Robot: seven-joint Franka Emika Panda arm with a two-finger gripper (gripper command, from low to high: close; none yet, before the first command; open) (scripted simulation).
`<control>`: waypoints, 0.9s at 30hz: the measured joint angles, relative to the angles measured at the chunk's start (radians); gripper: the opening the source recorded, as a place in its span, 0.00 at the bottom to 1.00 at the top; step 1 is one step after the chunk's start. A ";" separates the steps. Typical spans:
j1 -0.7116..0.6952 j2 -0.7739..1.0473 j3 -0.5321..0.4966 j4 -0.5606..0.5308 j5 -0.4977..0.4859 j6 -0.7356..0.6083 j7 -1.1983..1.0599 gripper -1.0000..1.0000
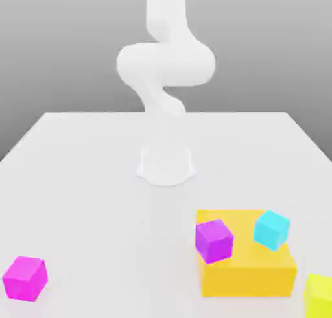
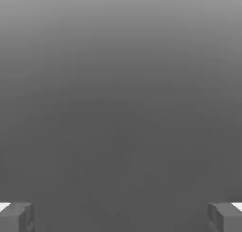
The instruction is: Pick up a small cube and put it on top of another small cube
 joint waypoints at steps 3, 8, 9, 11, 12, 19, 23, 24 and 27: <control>-0.001 0.113 -0.051 -0.008 0.008 0.038 -0.047 0.50; -0.006 0.293 -0.135 -0.021 0.032 0.098 -0.131 0.50; -0.008 0.329 -0.151 -0.023 0.039 0.110 -0.149 0.50; -0.012 0.401 -0.184 -0.028 0.055 0.133 -0.187 0.50; -0.015 0.437 -0.199 -0.031 0.064 0.145 -0.206 0.50; -0.076 0.695 -0.277 -0.047 0.147 0.226 -0.358 0.50; -0.129 0.842 -0.286 -0.057 0.188 0.272 -0.439 0.50; -0.142 0.879 -0.288 -0.059 0.197 0.283 -0.458 0.50; -0.187 0.987 -0.293 -0.067 0.212 0.320 -0.509 0.50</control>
